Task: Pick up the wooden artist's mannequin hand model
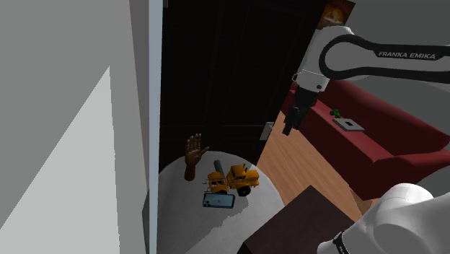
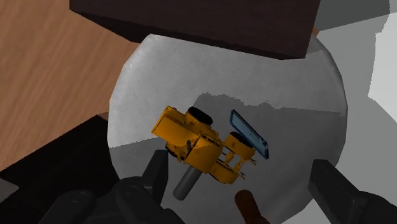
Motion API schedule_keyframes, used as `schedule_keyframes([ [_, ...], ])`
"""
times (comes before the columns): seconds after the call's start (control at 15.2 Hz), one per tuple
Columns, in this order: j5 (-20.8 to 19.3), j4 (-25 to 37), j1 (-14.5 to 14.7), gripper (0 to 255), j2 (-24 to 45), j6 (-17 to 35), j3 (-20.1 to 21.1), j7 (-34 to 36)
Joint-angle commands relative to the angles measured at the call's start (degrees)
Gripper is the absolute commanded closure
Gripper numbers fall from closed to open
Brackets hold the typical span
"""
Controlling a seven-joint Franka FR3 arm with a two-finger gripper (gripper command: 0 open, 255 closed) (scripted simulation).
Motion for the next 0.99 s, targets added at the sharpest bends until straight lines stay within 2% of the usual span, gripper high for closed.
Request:
schedule_keyframes([
  [0.0,1.12,2.02,0.61,0,5.07,2.18,-0.78,-2.22],
  [0.46,6.29,11.03,2.59,0,21.96,6.69,-1.89,-9.42],
  [0.92,11.67,23.77,3.37,0,38.84,7.16,-1.05,-15.78],
])
